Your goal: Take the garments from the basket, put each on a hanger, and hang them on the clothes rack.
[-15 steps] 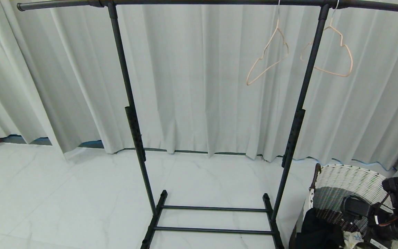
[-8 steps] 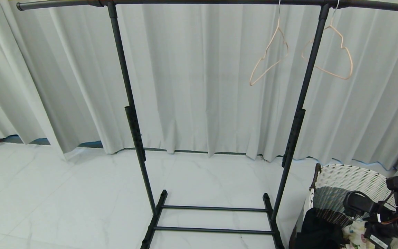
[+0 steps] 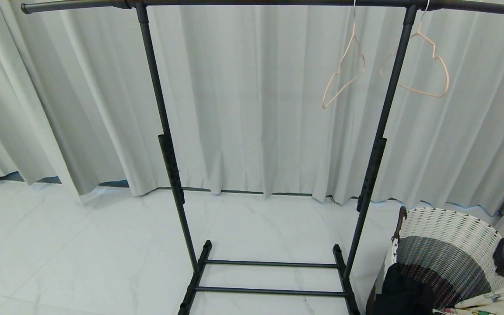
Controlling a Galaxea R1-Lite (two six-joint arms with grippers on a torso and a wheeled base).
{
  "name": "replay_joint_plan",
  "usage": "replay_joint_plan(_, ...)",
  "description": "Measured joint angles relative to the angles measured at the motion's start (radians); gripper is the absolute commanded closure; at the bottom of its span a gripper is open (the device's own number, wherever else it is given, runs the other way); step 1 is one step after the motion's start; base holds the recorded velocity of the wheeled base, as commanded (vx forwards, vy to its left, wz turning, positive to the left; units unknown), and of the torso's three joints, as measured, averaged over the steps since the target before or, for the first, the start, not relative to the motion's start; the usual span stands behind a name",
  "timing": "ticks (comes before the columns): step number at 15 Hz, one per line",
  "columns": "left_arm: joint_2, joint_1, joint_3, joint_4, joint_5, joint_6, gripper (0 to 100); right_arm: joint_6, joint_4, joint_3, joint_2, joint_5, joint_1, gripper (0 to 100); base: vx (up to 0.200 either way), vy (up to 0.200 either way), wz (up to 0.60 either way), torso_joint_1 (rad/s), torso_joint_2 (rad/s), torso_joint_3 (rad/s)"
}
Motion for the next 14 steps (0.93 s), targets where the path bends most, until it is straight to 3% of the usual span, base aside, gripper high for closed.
replay_joint_plan(2,0.000,0.000,0.000,0.000,0.000,-0.001,0,0.042,0.244,-0.177,-0.125,-0.002,-0.001,100,0.000,0.000,0.00,0.000,0.00,0.000)
replay_joint_plan(4,0.000,0.000,0.000,0.000,0.000,-0.001,0,0.067,0.346,-0.299,-0.216,-0.002,-0.001,100,0.000,0.000,0.00,0.000,0.00,0.000)
replay_joint_plan(8,0.000,0.000,0.000,0.000,0.000,-0.008,0,0.069,0.356,-0.345,-0.289,-0.005,-0.001,100,0.000,0.000,0.00,0.000,0.00,0.000)
replay_joint_plan(14,0.000,0.000,0.000,0.000,0.000,-0.009,0,0.067,0.355,-0.348,-0.298,-0.023,0.000,100,-0.200,0.000,0.00,0.005,0.00,0.004)
